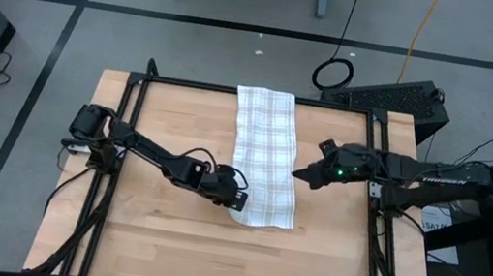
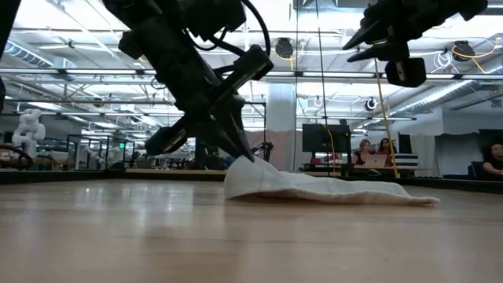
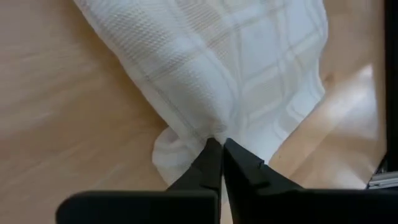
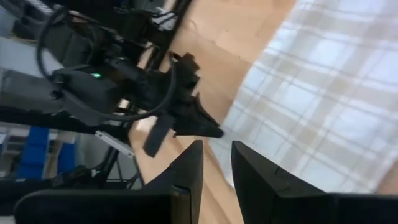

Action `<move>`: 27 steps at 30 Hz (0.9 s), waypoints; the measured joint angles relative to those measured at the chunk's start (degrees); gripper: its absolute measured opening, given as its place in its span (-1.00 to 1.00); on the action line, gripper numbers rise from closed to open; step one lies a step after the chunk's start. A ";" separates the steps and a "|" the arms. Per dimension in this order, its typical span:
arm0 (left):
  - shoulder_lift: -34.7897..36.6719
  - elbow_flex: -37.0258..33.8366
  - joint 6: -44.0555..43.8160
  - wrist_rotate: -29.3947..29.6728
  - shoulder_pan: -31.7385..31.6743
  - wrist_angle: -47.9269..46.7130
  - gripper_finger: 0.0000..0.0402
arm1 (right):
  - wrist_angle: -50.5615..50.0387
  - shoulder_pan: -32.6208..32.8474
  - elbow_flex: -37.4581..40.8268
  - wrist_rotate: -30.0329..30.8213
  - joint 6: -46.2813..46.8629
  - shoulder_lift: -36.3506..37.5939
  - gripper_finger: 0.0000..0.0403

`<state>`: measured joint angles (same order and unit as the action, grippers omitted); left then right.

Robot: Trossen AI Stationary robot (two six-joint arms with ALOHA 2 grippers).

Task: Roll towel into tight, uniform cylinder
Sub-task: Roll the white towel

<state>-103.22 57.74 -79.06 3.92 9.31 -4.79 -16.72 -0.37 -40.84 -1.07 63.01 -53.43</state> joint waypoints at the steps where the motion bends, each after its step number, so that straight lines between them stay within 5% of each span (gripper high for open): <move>1: 0.00 0.00 0.01 -0.29 -0.18 -0.13 -0.95 | -1.29 0.38 0.00 0.97 1.06 0.00 -0.63; 9: 5.72 0.00 0.10 -5.15 0.05 1.56 -0.98 | -18.61 3.70 0.00 4.34 13.96 -0.89 -0.63; 14: 12.75 0.04 0.98 -4.81 0.06 -1.69 -0.99 | -22.02 6.15 0.00 6.17 12.96 -5.74 -0.63; 23: 16.00 0.07 4.07 -6.44 -1.95 -12.90 -1.00 | -2.10 10.82 0.01 7.12 9.43 -22.36 -0.63; 27: 16.02 0.07 4.92 -7.61 -2.21 -14.95 -1.00 | 0.45 14.45 0.04 6.88 15.89 -29.77 -0.63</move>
<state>-87.20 57.80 -74.14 -3.70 7.09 -19.74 -16.27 14.08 -40.80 5.81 78.91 -83.20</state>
